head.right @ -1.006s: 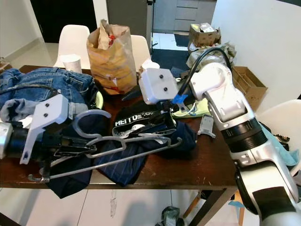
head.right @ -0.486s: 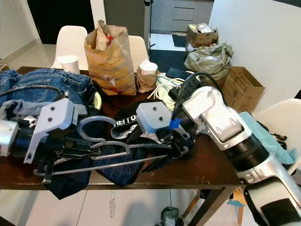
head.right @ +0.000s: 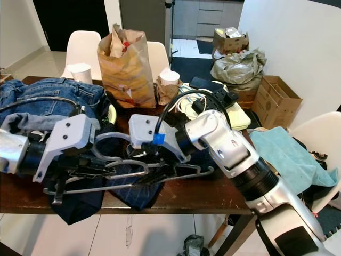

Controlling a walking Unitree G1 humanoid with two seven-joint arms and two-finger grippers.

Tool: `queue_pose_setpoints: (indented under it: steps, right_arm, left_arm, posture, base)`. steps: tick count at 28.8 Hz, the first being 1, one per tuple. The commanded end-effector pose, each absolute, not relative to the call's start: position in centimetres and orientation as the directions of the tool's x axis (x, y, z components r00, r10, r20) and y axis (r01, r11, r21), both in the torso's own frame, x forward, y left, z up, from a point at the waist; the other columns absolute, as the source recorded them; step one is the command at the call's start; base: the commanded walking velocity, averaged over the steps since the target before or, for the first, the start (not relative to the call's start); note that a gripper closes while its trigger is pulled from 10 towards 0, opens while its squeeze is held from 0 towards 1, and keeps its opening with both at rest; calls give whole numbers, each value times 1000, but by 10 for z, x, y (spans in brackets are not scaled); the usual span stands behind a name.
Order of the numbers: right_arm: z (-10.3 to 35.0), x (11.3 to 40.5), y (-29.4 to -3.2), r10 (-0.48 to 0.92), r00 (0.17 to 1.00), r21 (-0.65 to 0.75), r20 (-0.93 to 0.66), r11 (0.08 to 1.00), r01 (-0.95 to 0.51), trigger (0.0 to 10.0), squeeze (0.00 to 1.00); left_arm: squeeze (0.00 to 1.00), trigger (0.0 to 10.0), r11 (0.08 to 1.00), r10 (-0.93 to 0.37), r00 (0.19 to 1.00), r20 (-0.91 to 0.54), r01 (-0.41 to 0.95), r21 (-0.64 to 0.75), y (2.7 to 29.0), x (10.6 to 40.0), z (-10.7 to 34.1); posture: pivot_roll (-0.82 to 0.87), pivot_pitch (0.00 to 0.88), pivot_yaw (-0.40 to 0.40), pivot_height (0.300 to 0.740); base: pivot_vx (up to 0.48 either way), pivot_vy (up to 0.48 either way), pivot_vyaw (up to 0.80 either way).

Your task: Hang hanger

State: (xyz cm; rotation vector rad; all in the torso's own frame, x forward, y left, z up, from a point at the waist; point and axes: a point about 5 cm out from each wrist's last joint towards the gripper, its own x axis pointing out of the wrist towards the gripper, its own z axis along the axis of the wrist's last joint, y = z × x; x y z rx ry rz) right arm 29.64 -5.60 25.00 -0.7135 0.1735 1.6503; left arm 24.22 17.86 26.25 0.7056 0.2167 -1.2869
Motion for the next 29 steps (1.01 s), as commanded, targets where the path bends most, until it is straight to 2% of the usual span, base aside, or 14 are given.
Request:
queue_pose_setpoints:
  steps: [1, 7, 17, 18, 19, 22, 24, 28, 29]
  right_arm:
    - [246, 293, -54, 838, -49, -258, -543, -222, -940, 0, 0]
    - [247, 298, -53, 839, 8, -270, -544, -166, -948, 0, 0]
    - [250, 298, -51, 846, 21, -281, -533, -153, -947, 0, 0]
    - [250, 298, -51, 848, 23, -282, -530, -150, -947, 0, 0]
    - [250, 298, -50, 850, 25, -284, -527, -148, -947, 0, 0]
    - [250, 298, -50, 851, 26, -285, -525, -147, -947, 0, 0]
    - [251, 300, -50, 859, 39, -286, -511, -127, -950, 0, 0]
    - [252, 302, -51, 863, 52, -288, -503, -111, -951, 0, 0]
    - [253, 304, -52, 867, 62, -289, -495, -97, -952, 0, 0]
  left_arm:
    - [0, 10000, 75, -800, 286, -528, 920, 385, 175, 243, 265]
    - [0, 10000, 77, -785, 301, -542, 915, 396, 176, 244, 262]
    - [0, 10000, 107, -782, 309, -541, 922, 372, 178, 246, 260]
    - [596, 10000, 137, -791, 323, -519, 921, 364, 177, 248, 262]
    - [1000, 10000, 188, -802, 351, -483, 916, 355, 176, 252, 264]
    - [1000, 10000, 221, -807, 372, -458, 911, 349, 176, 255, 266]
    - [1000, 10000, 277, -831, 425, -360, 876, 395, 169, 261, 275]
    - [1000, 10000, 306, -839, 451, -303, 853, 423, 166, 263, 280]
    - [1000, 10000, 339, -841, 479, -252, 829, 445, 164, 265, 285]
  posture:
    - [-37, 0, -38, 740]
    - [-36, 0, -42, 740]
    - [-33, 0, -39, 740]
    - [-33, 0, -39, 740]
    - [-33, 0, -39, 740]
    - [-32, 0, -39, 740]
    - [-30, 0, -41, 740]
    - [-30, 0, -42, 740]
    - [-29, 0, -42, 740]
  base:
    - [0, 0, 0]
    - [0, 0, 0]
    - [0, 0, 0]
    - [0, 0, 0]
    - [0, 0, 0]
    - [0, 0, 0]
    - [0, 0, 0]
    - [0, 0, 0]
    - [0, 0, 0]
